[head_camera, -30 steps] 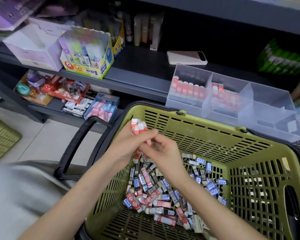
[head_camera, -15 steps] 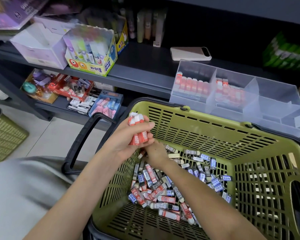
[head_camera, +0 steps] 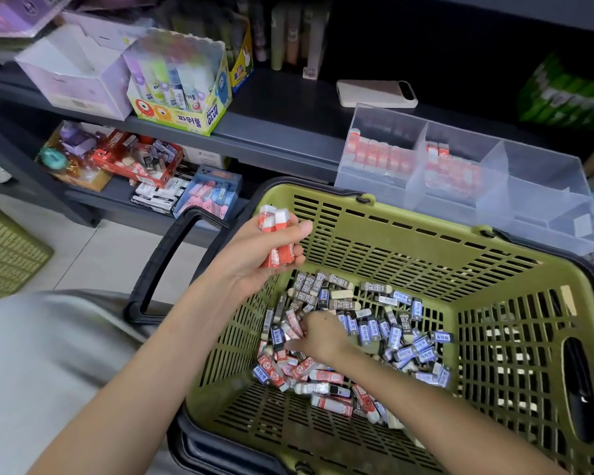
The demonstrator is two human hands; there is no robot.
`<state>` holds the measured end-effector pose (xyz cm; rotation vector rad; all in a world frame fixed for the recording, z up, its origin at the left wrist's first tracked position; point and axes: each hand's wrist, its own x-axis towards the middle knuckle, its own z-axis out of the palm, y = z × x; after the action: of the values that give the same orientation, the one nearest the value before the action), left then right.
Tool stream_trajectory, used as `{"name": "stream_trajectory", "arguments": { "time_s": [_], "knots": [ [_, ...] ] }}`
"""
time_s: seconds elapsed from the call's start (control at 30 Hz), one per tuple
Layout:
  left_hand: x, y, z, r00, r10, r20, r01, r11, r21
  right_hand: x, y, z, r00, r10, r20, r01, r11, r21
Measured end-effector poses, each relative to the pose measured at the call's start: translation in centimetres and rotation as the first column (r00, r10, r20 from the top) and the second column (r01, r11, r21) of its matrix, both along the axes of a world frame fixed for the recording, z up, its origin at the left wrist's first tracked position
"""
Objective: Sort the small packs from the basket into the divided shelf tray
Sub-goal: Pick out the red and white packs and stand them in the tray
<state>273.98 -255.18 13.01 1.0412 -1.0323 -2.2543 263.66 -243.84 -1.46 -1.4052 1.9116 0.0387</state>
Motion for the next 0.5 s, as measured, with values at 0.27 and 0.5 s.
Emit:
{"name": "stream_trajectory", "arguments": {
  "time_s": [0.27, 0.5],
  "knots": [
    [-0.3, 1.1, -0.5, 0.987, 0.033, 0.158, -0.041, 0.998, 0.051, 0.7, 0.3, -0.5, 0.978, -0.077, -0.192, 0.061, 0.994, -0.091],
    [-0.4, 1.8, -1.2, 0.979, 0.100, 0.177, -0.135, 0.971, 0.197, -1.1, 1.2, 1.8, 0.859, -0.382, 0.341, 0.414, 0.910, -0.022]
  ]
}}
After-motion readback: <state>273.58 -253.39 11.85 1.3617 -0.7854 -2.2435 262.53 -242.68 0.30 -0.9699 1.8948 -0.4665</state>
